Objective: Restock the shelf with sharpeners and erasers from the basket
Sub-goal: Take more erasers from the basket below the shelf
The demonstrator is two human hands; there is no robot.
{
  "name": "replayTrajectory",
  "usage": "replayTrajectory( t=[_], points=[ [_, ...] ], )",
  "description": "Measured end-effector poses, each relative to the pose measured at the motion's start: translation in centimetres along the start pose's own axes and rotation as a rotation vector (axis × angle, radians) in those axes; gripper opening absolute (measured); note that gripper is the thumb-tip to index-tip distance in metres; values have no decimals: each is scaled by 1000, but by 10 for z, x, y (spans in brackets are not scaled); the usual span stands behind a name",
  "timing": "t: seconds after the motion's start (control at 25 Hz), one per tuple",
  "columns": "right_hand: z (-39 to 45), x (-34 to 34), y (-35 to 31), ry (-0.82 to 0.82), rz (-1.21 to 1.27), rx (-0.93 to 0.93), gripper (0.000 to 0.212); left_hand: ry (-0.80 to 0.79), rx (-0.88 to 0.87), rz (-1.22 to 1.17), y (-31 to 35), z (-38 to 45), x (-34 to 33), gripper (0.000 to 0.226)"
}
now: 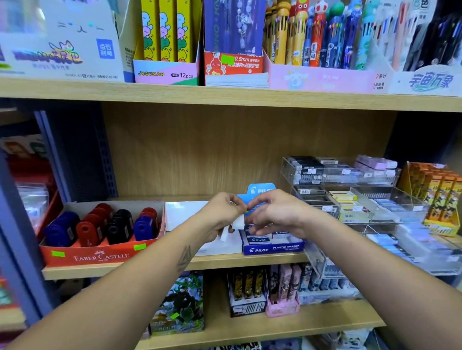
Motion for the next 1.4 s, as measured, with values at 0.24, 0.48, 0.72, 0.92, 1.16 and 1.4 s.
replayTrajectory(
  t=[0.24, 0.48, 0.72, 0.92, 1.16, 1.4],
  points=[
    [-3, -23, -8, -43, 365, 27, 49, 9, 42, -221, -5, -11, 21, 30],
    [3, -42, -9, -102, 601, -20, 37, -32, -21, -302, -1, -17, 31, 37],
    [-5, -39, -14, -147, 558, -2, 29, -52, 4, -273, -7, -23, 34, 74],
    [-4, -22, -11, -24, 485, 18, 35, -83, 134, -420, 0, -28, 49, 12],
    [14, -40, -17, 207, -322, 218, 29, 53, 116, -255, 1, -33, 95, 25],
    [34, -78, -24, 227, -520, 165, 30, 191, 84, -174, -7, -34, 125, 20]
  ],
)
Point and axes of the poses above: each hand's wrist, its own z-axis towards the middle knuckle, its own x-axis out of the back of the hand, y = z × x, the point moved 5 cm from there along z, towards the middle knuckle, and after that the axes turned 3 degrees about -z, right-handed, at the moved point
